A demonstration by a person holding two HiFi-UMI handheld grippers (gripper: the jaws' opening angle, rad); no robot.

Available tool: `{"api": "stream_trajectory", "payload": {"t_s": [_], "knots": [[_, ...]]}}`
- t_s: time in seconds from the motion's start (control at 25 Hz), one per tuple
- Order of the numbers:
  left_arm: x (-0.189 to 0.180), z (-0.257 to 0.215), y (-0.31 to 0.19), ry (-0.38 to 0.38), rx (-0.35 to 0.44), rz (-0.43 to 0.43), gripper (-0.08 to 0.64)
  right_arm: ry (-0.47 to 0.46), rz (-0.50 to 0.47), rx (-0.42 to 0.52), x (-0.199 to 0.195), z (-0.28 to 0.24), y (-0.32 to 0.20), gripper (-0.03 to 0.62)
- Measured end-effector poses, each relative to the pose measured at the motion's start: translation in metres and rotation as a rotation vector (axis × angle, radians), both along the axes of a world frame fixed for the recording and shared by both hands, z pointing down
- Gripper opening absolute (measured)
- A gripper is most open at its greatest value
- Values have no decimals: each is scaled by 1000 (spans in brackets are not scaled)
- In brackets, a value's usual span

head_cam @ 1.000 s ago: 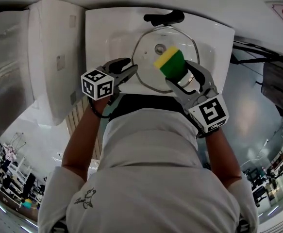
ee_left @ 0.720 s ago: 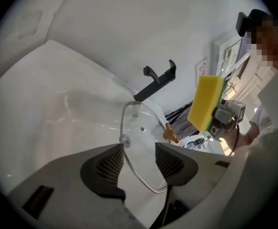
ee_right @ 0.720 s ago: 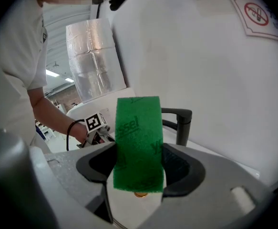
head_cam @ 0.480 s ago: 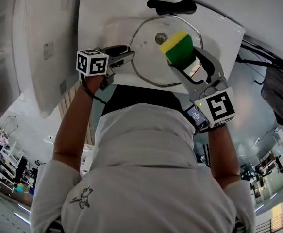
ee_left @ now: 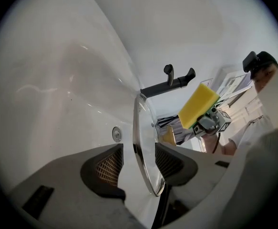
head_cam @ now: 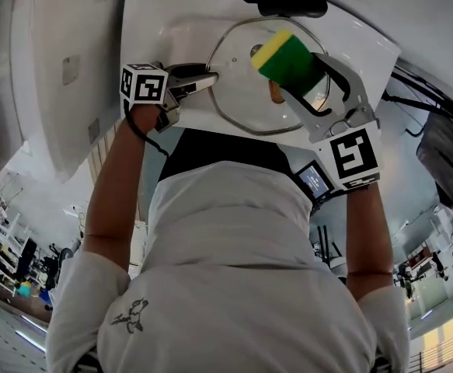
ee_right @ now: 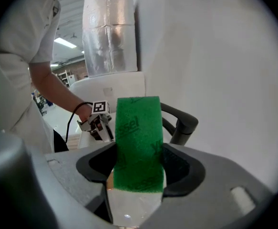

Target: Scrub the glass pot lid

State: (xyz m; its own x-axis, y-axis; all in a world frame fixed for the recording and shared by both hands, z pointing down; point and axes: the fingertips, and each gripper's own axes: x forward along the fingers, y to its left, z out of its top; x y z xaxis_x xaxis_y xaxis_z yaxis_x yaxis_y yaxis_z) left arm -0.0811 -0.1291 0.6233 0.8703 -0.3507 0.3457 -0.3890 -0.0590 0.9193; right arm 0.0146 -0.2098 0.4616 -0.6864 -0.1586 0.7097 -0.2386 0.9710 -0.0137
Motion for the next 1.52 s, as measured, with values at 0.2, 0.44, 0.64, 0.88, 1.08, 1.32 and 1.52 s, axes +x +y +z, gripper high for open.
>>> {"api": "stream_trajectory", "payload": {"t_s": [0.2, 0.44, 0.64, 0.88, 1.08, 1.32, 1.52], "knots": [[-2, -1, -1, 12, 9, -7, 133, 149, -179, 123, -10, 17, 0, 293], [-2, -4, -1, 30, 14, -25, 104, 249, -369, 235, -41, 38, 6, 293], [-2, -4, -2, 26, 19, -26, 103, 279, -462, 236, -66, 55, 10, 293], [-4, -4, -2, 32, 15, -56, 101, 336, -554, 110, -83, 90, 23, 293], [-5, -4, -2, 31, 16, -58, 101, 400, -575, 38, -90, 113, 23, 293], [-4, -3, -4, 36, 21, -63, 101, 430, -594, 4, -88, 124, 20, 293], [-5, -3, -4, 42, 18, -66, 98, 459, -588, -19, -80, 123, 14, 291]]}}
